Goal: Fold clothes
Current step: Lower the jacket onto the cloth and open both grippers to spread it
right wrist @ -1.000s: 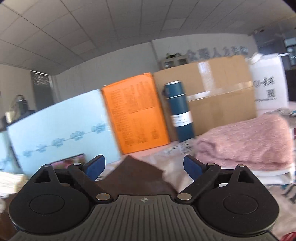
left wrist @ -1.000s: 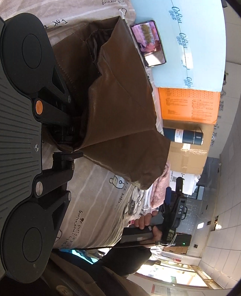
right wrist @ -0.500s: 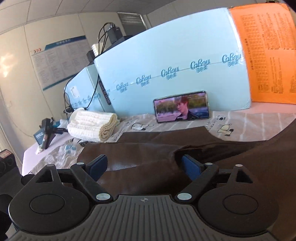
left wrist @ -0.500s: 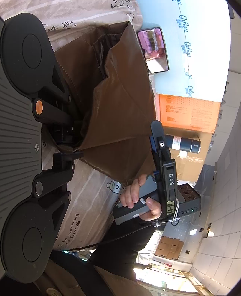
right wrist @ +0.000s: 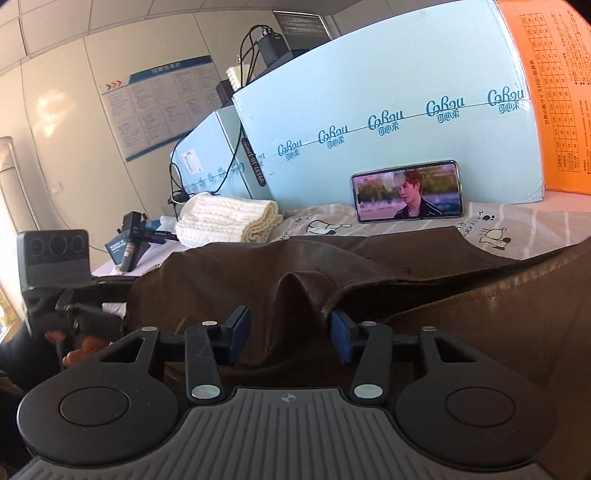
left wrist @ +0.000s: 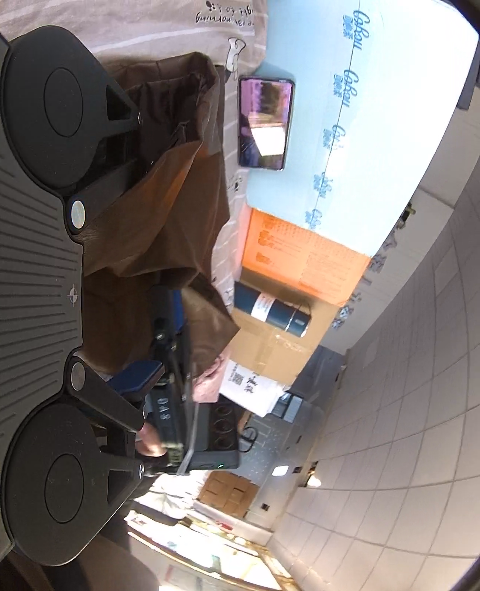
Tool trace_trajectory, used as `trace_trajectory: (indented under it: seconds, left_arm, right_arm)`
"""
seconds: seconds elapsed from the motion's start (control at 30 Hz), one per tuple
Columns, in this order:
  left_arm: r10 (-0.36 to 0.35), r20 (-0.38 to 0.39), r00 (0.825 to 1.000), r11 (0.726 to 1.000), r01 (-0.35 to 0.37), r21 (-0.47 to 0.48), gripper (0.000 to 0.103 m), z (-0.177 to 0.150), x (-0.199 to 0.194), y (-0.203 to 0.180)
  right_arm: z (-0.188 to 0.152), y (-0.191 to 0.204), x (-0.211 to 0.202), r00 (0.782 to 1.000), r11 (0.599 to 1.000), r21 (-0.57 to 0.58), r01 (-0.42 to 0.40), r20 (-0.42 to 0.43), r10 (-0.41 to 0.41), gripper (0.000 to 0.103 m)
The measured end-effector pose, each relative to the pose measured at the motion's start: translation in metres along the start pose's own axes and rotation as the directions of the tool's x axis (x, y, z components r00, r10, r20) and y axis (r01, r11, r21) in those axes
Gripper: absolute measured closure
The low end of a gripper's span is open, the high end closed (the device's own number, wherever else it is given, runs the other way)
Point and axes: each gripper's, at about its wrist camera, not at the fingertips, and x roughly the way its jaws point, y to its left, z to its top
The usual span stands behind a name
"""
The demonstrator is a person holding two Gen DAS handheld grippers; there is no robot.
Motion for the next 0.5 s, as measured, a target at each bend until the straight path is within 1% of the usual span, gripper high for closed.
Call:
trace_trajectory:
  seconds: [0.03,0.07,0.1,0.13,0.17,0.2,0.23,0.27,0.3,0.33,0.37,0.43,0.5]
  left_arm:
    - [0.013,0.025,1.0,0.999,-0.012,-0.049,0.01,0.002,0.0,0.007]
    - [0.016,0.038,0.999,0.994,-0.012,-0.105,0.01,0.004,0.001,0.015]
    - [0.015,0.043,0.999,0.988,-0.009,-0.152,0.011,0.006,0.002,0.022]
    - [0.023,0.049,0.999,0.984,-0.014,-0.176,0.012,0.006,0.004,0.026]
    - [0.037,0.056,0.998,0.982,-0.026,-0.19,0.022,0.007,0.005,0.028]
    - [0.049,0.059,0.997,0.981,-0.037,-0.191,0.033,0.007,0.006,0.029]
    - [0.058,0.058,0.997,0.982,-0.047,-0.18,0.067,0.007,0.007,0.029]
    - [0.065,0.06,0.996,0.985,-0.055,-0.164,0.094,0.008,0.007,0.028]
    - [0.07,0.067,0.995,0.988,-0.06,-0.142,0.099,0.008,0.006,0.026]
    - [0.067,0.078,0.995,0.991,-0.057,-0.122,0.099,0.008,0.005,0.022]
    - [0.049,0.096,0.994,0.994,-0.039,-0.107,0.099,0.009,0.002,0.018]
    - [-0.003,0.14,0.99,0.997,0.014,-0.079,0.099,0.012,-0.006,0.009]
    - [-0.076,0.178,0.981,0.996,0.084,-0.041,0.099,0.014,-0.016,-0.004]
  right_arm:
    - [0.0,0.0,0.0,1.0,1.0,0.0,-0.006,0.0,0.006,0.063]
    - [-0.001,0.0,0.0,1.0,1.0,0.001,-0.011,0.001,0.011,0.068]
    - [-0.001,-0.001,0.001,1.0,1.0,0.001,-0.017,0.001,0.017,0.071]
    - [-0.002,-0.001,0.001,1.0,1.0,0.001,-0.022,0.002,0.022,0.075]
    - [-0.002,-0.001,0.001,1.0,1.0,0.002,-0.028,0.002,0.028,0.08]
    - [-0.003,-0.001,0.001,0.999,0.999,0.002,-0.033,0.002,0.033,0.082]
    - [-0.003,-0.001,0.001,0.999,0.999,0.002,-0.038,0.004,0.038,0.086]
    - [-0.002,-0.001,-0.001,0.999,0.999,-0.001,-0.041,0.013,0.041,0.088]
    - [-0.001,0.0,-0.003,0.999,0.999,-0.006,-0.043,0.022,0.043,0.089]
    - [0.0,0.001,-0.005,0.998,0.999,-0.012,-0.045,0.032,0.045,0.091]
    - [0.001,0.002,-0.007,0.998,0.999,-0.017,-0.047,0.042,0.047,0.092]
    - [0.004,0.006,-0.014,0.996,0.998,-0.024,-0.057,0.067,0.058,0.093]
    - [0.006,0.012,-0.026,0.992,0.997,-0.033,-0.072,0.103,0.075,0.094]
